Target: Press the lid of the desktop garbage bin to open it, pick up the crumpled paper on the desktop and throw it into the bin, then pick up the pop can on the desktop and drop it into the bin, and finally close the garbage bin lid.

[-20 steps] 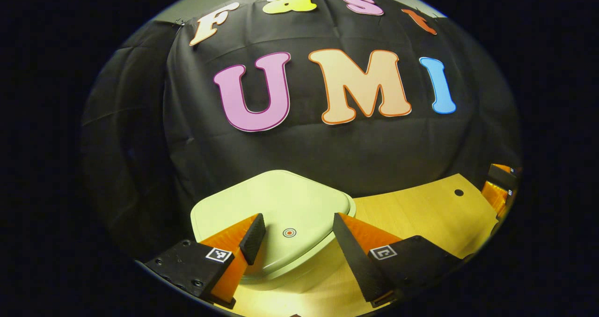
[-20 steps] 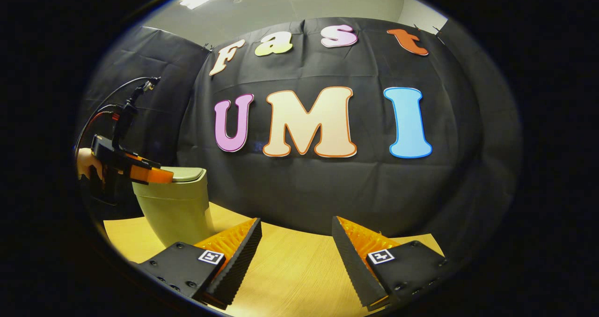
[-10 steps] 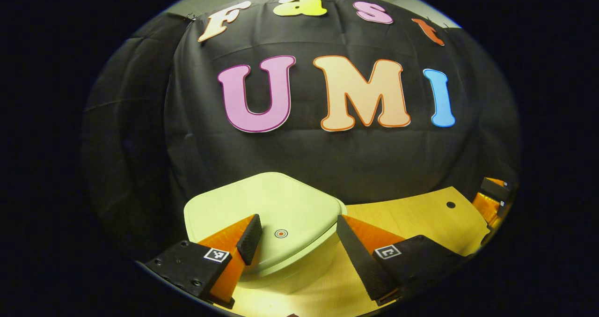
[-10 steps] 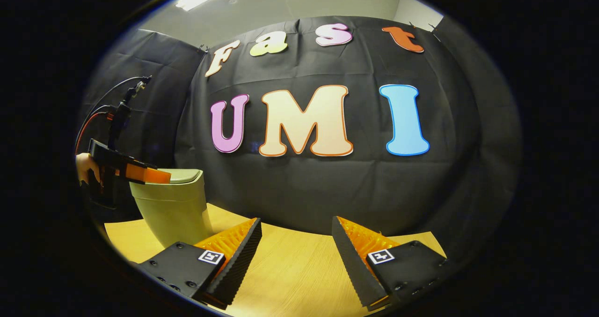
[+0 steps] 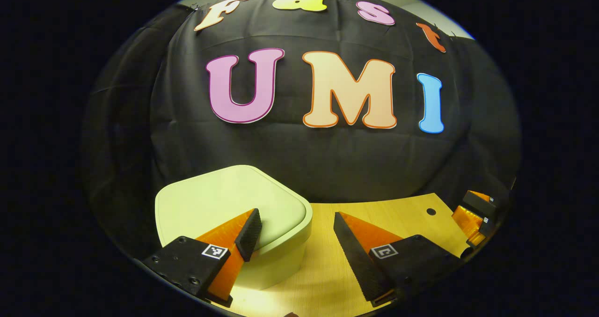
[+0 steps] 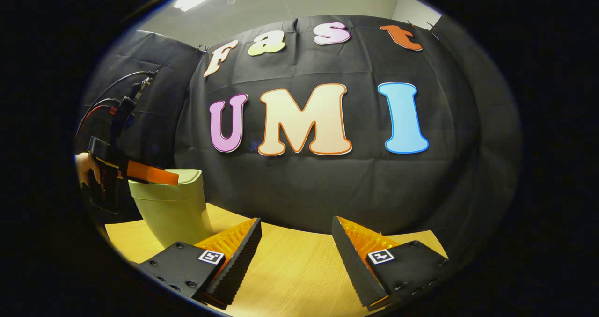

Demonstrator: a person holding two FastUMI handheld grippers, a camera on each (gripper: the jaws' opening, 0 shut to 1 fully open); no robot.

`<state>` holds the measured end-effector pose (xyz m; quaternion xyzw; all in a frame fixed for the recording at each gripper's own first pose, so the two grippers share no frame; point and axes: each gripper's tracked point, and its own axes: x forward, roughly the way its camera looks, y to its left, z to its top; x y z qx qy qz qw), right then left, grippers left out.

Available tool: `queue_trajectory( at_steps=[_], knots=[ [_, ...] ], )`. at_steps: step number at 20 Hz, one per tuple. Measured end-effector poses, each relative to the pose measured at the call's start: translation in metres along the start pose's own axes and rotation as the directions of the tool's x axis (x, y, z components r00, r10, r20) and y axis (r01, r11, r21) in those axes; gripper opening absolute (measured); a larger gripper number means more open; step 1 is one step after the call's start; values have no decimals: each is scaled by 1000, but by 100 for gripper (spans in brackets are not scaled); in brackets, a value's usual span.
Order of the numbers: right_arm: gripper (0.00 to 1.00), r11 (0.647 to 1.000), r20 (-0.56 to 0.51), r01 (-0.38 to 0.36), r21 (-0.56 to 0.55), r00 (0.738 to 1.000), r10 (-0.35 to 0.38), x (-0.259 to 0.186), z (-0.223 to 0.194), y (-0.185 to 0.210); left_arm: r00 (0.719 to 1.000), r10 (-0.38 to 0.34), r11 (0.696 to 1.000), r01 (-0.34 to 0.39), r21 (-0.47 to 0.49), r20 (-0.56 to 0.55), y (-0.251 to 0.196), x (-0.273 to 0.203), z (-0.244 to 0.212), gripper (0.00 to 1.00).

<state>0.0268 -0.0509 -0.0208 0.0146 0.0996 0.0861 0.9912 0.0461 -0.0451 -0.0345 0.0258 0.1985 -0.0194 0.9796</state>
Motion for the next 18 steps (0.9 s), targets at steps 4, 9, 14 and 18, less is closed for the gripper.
queue_trajectory(
  at_steps=[4,9,14,18],
  knots=[
    [95,1000,0,5,2,1000,-5,-3,1,-1,1000,13,998,-14,54,14,1,0,-8,95],
    [95,1000,3,1,4,1000,-1,-4,2,0,996,-23,1000,24,-5,88,0,-3,5,95],
    [95,1000,2,11,5,1000,-11,-2,1,-3,984,-31,999,32,-3,176,5,-6,24,90],
    [95,999,-8,46,-5,999,-46,0,-2,-10,943,-111,991,129,-39,313,-22,-15,58,92]
  ],
)
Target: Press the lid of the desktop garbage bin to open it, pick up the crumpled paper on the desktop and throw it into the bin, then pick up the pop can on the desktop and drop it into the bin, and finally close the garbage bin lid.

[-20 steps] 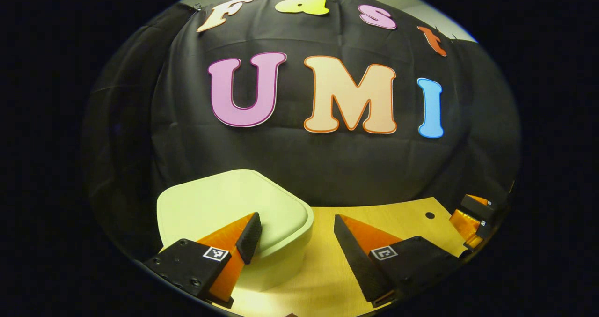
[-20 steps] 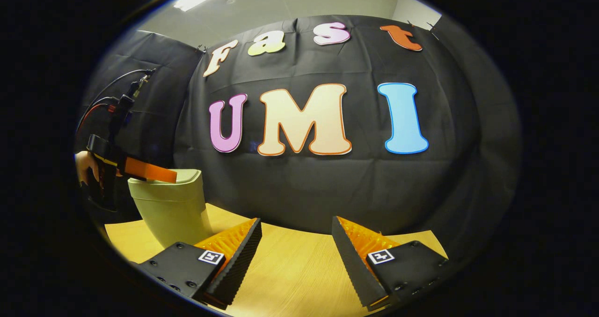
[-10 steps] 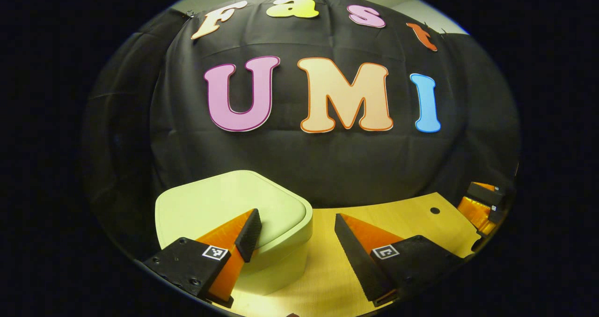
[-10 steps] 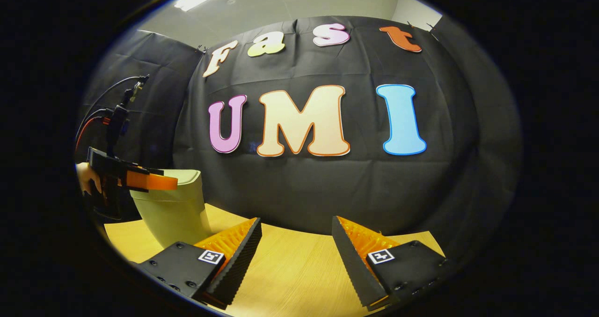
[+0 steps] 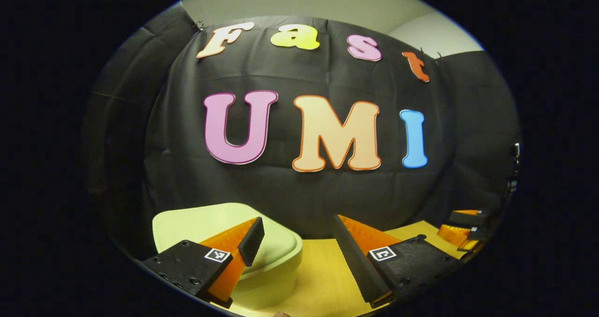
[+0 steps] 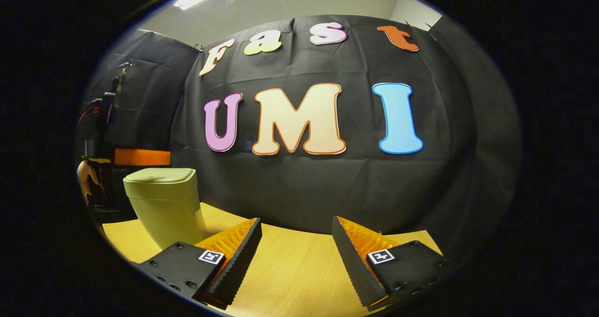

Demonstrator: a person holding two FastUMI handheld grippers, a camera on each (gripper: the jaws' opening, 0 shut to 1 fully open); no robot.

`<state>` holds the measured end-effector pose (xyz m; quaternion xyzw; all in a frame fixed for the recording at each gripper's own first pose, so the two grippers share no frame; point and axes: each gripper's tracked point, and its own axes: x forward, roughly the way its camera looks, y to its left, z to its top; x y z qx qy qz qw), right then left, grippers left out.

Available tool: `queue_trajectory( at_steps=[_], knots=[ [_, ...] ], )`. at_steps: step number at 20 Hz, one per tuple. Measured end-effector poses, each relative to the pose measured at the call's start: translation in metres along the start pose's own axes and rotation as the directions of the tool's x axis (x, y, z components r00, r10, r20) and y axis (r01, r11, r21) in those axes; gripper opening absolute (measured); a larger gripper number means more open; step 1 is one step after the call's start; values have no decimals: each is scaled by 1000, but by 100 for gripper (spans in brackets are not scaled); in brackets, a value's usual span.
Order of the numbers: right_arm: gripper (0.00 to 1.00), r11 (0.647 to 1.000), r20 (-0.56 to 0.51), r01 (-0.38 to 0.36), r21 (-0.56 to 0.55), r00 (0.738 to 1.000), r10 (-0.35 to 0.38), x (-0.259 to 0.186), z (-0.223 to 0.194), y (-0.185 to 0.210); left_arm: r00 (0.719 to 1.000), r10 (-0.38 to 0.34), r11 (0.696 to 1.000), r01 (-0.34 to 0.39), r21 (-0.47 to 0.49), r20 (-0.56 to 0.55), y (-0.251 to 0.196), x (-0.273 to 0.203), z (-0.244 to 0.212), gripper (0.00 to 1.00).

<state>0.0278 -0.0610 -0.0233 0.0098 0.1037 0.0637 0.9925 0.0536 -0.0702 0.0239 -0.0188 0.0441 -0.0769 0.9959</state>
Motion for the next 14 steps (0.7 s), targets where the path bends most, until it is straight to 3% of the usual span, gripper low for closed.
queue_trajectory(
  at_steps=[5,9,10,14],
  knots=[
    [95,999,2,38,-32,999,-38,-3,1,0,987,-139,977,150,-153,76,-44,4,-5,92],
    [95,997,12,43,-58,999,-43,-5,2,6,991,-119,988,125,-93,67,-45,15,-40,92],
    [100,997,14,40,-59,999,-40,-5,4,8,991,-120,989,125,-78,58,-47,15,-51,92],
    [95,997,14,53,-59,999,-52,-1,3,4,989,-144,989,145,-25,28,-61,25,-79,93]
  ],
)
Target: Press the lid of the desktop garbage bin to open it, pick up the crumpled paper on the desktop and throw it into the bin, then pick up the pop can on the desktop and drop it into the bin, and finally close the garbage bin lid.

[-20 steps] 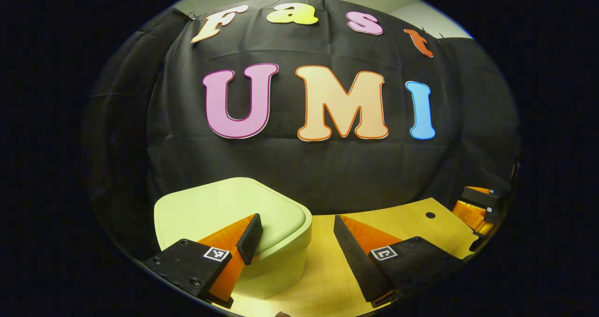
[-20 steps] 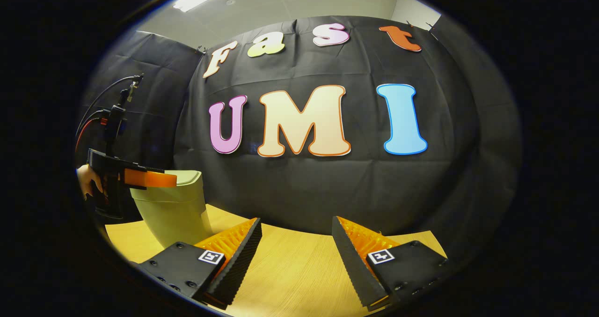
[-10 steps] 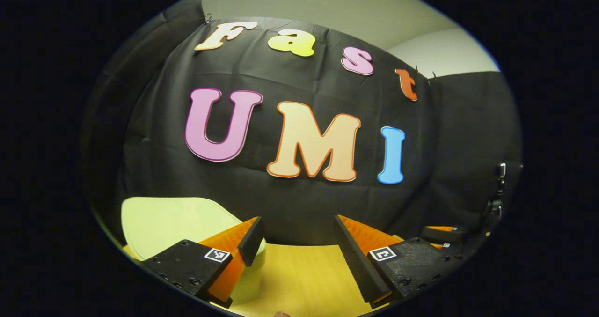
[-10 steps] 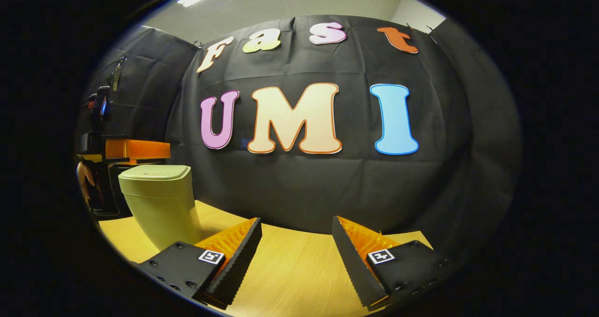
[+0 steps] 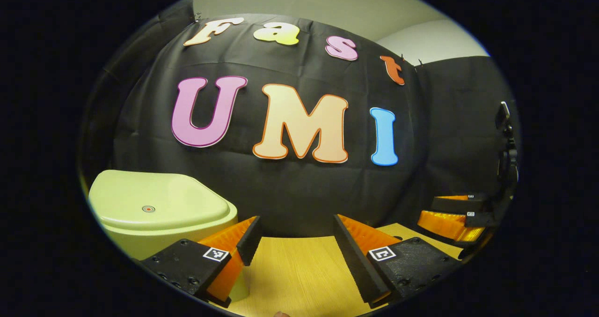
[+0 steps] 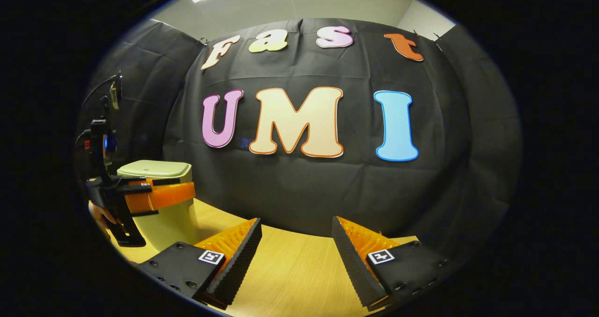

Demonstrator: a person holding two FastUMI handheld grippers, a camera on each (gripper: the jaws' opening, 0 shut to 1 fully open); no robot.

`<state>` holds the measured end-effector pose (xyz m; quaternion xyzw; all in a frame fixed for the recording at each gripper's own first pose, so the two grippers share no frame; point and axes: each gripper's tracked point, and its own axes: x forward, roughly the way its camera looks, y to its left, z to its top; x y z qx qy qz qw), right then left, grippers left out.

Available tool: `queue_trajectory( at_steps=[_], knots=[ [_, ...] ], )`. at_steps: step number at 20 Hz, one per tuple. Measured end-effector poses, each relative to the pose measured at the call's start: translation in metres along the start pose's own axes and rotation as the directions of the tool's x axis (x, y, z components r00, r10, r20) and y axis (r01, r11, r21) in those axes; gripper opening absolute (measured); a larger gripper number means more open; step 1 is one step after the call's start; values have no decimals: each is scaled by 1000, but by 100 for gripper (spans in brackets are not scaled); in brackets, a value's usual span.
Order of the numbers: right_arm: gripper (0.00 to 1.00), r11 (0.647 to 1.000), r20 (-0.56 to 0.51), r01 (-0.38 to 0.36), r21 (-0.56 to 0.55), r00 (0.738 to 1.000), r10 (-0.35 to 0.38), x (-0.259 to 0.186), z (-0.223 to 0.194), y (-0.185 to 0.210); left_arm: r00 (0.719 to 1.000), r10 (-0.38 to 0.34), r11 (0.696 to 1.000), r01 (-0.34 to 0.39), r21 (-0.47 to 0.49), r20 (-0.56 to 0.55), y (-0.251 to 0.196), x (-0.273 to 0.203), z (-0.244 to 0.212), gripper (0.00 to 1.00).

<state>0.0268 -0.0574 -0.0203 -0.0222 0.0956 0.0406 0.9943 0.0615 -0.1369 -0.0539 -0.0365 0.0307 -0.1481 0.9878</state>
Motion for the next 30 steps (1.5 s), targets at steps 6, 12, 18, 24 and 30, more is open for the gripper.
queue_trajectory(
  at_steps=[6,12,18,24,30],
  knots=[
    [95,1000,-9,28,12,1000,-28,1,-3,-11,999,-29,1000,29,-7,37,-10,-3,0,92],
    [95,999,-10,35,6,999,-35,2,-4,-10,997,-43,999,41,25,57,-10,-6,2,92],
    [95,999,-15,35,-2,999,-35,0,-5,-9,999,-52,999,52,12,3,-11,2,-10,93],
    [95,999,-16,40,-1,999,-40,3,-5,-11,998,-70,997,70,23,-4,-18,4,-14,92],
    [95,999,-15,41,-3,999,-41,4,-6,-12,998,-57,998,56,26,10,-13,4,-11,92]
  ],
)
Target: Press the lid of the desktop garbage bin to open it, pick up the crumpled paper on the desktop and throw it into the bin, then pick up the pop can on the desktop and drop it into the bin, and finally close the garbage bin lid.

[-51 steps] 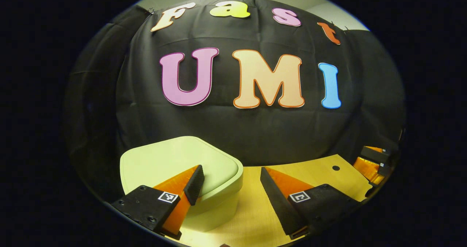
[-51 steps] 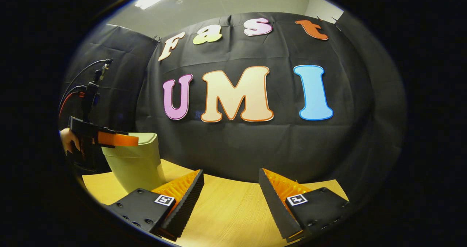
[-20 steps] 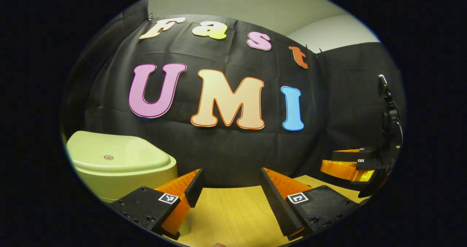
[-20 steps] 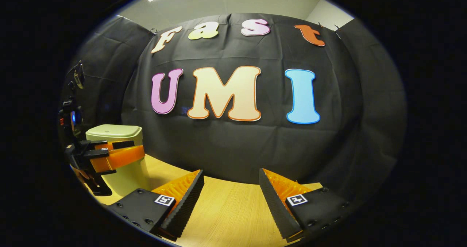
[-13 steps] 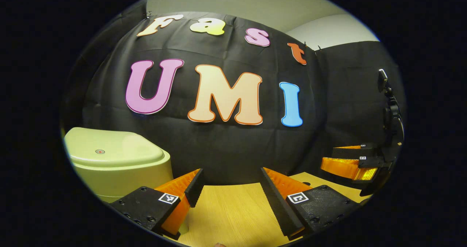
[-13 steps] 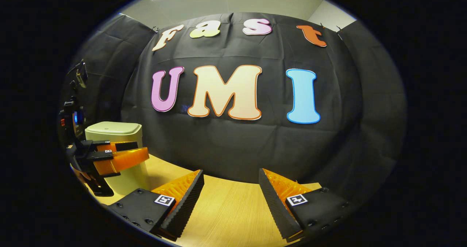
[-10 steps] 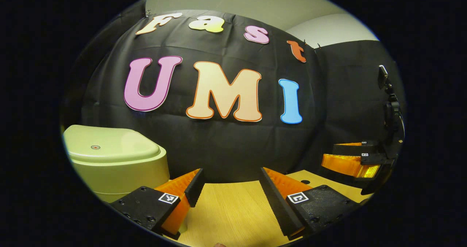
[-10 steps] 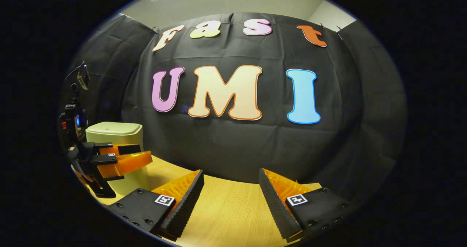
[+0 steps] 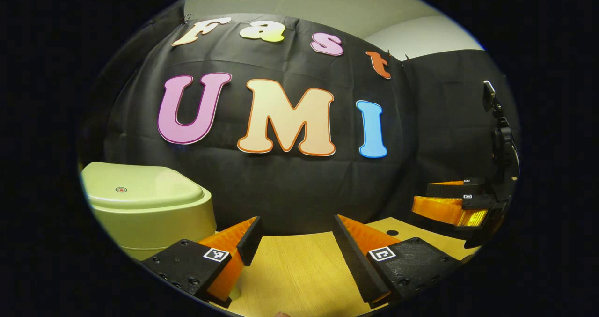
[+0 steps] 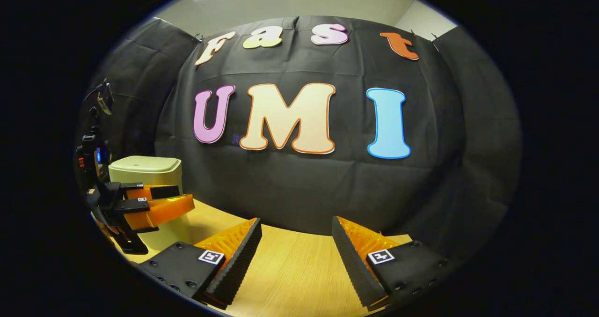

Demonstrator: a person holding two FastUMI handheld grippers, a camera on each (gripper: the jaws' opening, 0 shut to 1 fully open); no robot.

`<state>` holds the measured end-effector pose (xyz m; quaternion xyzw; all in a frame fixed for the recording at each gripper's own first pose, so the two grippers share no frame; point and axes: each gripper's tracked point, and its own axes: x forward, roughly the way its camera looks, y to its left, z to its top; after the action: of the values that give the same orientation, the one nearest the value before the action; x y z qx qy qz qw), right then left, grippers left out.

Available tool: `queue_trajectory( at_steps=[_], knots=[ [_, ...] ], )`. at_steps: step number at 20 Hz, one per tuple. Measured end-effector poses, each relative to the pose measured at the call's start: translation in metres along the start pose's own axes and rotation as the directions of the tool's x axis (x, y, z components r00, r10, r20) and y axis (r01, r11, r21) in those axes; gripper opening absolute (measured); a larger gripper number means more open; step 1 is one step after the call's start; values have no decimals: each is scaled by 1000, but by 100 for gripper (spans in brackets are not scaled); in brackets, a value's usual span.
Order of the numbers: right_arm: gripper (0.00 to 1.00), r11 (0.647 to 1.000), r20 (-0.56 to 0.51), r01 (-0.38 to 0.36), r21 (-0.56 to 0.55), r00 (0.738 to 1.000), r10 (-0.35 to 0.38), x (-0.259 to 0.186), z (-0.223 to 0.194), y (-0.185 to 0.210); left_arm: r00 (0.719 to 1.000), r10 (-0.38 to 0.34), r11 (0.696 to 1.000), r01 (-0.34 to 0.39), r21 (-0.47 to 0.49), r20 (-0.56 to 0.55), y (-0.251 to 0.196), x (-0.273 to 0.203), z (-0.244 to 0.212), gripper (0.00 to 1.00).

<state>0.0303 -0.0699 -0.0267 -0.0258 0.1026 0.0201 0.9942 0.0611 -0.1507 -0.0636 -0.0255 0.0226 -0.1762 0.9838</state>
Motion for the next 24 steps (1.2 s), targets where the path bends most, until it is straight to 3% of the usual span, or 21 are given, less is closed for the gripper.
queue_trajectory(
  at_steps=[9,10,11,24],
  knots=[
    [95,1000,2,0,-1,1000,0,0,0,0,1000,8,1000,-8,5,0,3,0,0,92],
    [100,1000,1,0,-1,1000,0,0,0,-1,1000,10,1000,-10,5,0,4,0,-1,92],
    [95,1000,1,0,0,1000,0,-1,0,-1,1000,10,1000,-10,5,-1,3,0,-1,92],
    [95,1000,-5,2,3,1000,-2,4,-2,0,1000,7,1000,-7,3,-5,2,0,-2,92]
  ],
)
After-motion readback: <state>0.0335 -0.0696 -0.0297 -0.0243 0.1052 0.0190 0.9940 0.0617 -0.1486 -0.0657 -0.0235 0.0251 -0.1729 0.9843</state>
